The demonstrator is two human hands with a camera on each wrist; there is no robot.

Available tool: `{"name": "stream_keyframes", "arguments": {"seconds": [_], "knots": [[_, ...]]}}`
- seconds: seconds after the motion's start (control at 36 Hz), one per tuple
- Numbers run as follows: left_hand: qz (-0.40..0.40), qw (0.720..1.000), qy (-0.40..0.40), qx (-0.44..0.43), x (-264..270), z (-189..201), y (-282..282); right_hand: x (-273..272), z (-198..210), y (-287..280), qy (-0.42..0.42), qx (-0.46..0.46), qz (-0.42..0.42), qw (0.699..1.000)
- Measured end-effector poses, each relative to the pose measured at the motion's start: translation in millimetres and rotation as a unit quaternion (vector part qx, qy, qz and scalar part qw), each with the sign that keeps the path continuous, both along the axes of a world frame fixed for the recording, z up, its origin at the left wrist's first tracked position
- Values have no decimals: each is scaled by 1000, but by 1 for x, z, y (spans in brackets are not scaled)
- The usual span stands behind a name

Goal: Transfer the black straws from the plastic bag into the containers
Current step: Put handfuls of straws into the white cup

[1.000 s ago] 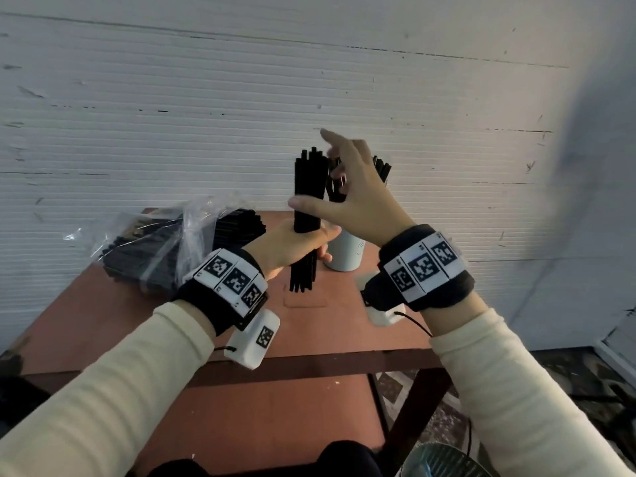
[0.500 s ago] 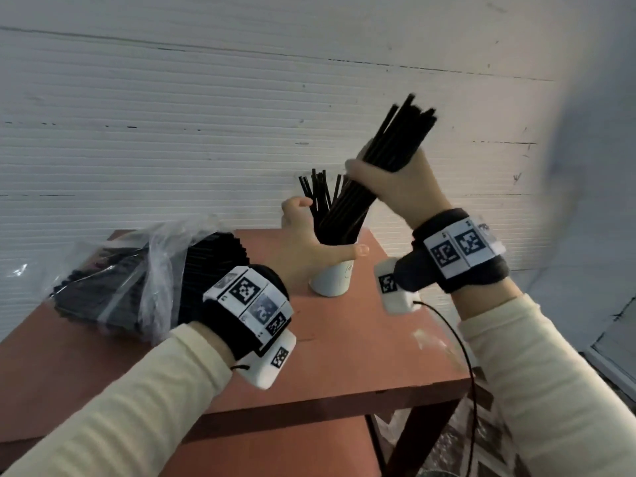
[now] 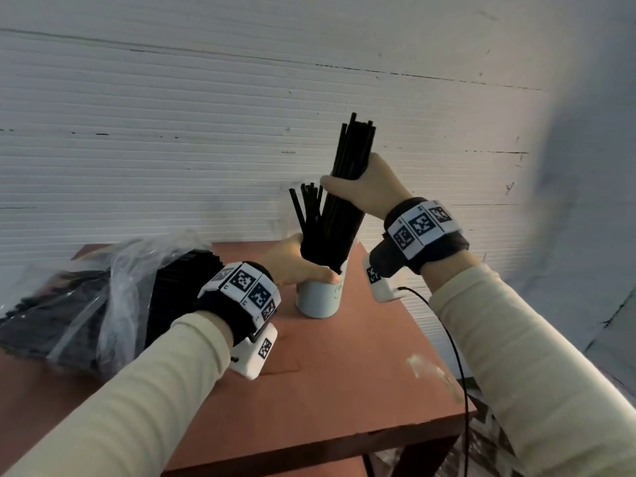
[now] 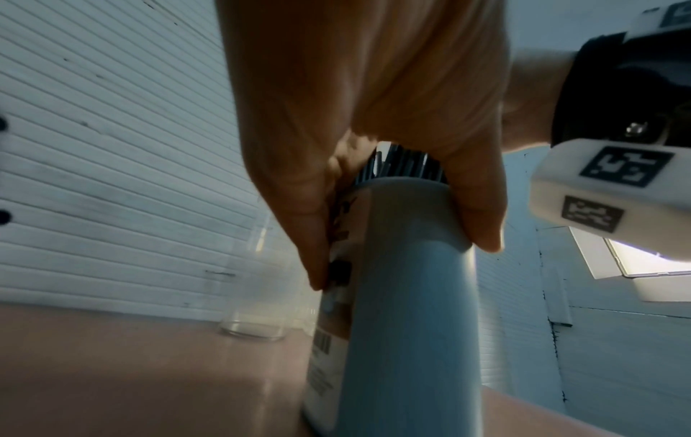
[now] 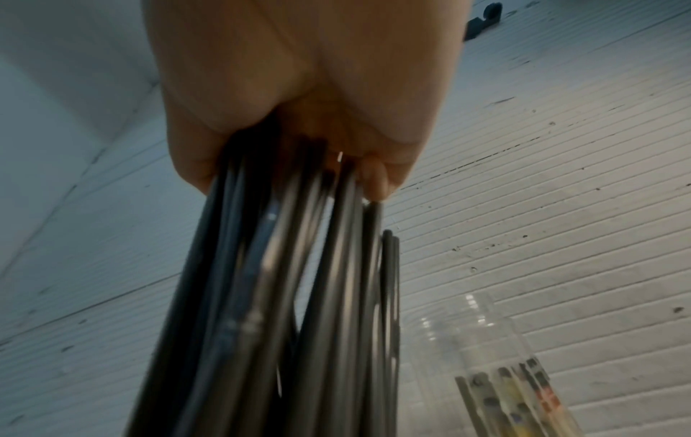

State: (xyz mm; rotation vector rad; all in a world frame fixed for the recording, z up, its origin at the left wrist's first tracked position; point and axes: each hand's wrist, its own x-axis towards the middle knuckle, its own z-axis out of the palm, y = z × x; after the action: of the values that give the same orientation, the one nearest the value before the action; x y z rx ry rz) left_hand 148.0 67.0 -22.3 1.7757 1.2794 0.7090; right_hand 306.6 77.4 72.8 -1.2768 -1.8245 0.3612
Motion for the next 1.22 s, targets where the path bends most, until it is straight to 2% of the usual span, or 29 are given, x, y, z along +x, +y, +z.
{"name": "stream_keyframes", "arguments": {"seconds": [0.08, 0.14, 0.19, 0.25, 0.33, 0.39, 0.44, 0.5, 0.56, 0.61, 0.67, 0.81, 0.86, 0.94, 1.0, 1.14, 1.22], "knots": [[-3, 1000, -10, 9, -1, -4, 2, -1, -12, 7, -57, -14, -12, 998], [-1, 1000, -13, 13, -1, -6, 2, -2, -18, 9, -127, -11, -42, 991], [-3, 1000, -15, 19, -1, -6, 3, -4, -19, 5, -164, -4, -71, 984], [-7, 1000, -20, 22, -1, -7, 3, -5, -17, -3, -149, 9, -73, 986], [-10, 999, -32, 20, -2, -8, 3, -4, -13, -11, -32, 68, -32, 997], [-12, 999, -37, 23, -2, -9, 3, -6, -11, -15, 30, 122, 2, 992], [-10, 999, -37, 29, -2, -9, 3, -8, -10, -17, 21, 171, 32, 984], [-10, 999, -39, 31, -2, -8, 4, -11, -11, -17, -40, 200, 46, 978], [-9, 999, -40, 28, -2, -8, 5, -12, -14, -14, -118, 196, 40, 973], [-8, 999, -40, 25, -2, -9, 5, -12, -18, -13, -145, 172, 22, 974], [-10, 999, -36, 22, -1, -8, 5, -11, -19, -11, -130, 175, 2, 976], [-6, 999, -33, 19, -2, -9, 5, -6, -14, -8, -83, 276, -3, 958], [-9, 999, -31, 16, -2, -9, 4, -5, -13, -8, -73, 266, 2, 961], [-12, 999, -41, 16, -3, -9, 4, -1, -16, -6, -134, 199, -12, 971], [-13, 999, -45, 20, -3, -10, 5, 1, -18, -6, -143, 165, -7, 976], [-19, 998, -57, 20, -2, -11, 5, 5, -11, -9, -40, 228, 42, 972], [-19, 997, -67, 17, -2, -11, 5, 10, -6, -13, -15, 214, 38, 976]]}}
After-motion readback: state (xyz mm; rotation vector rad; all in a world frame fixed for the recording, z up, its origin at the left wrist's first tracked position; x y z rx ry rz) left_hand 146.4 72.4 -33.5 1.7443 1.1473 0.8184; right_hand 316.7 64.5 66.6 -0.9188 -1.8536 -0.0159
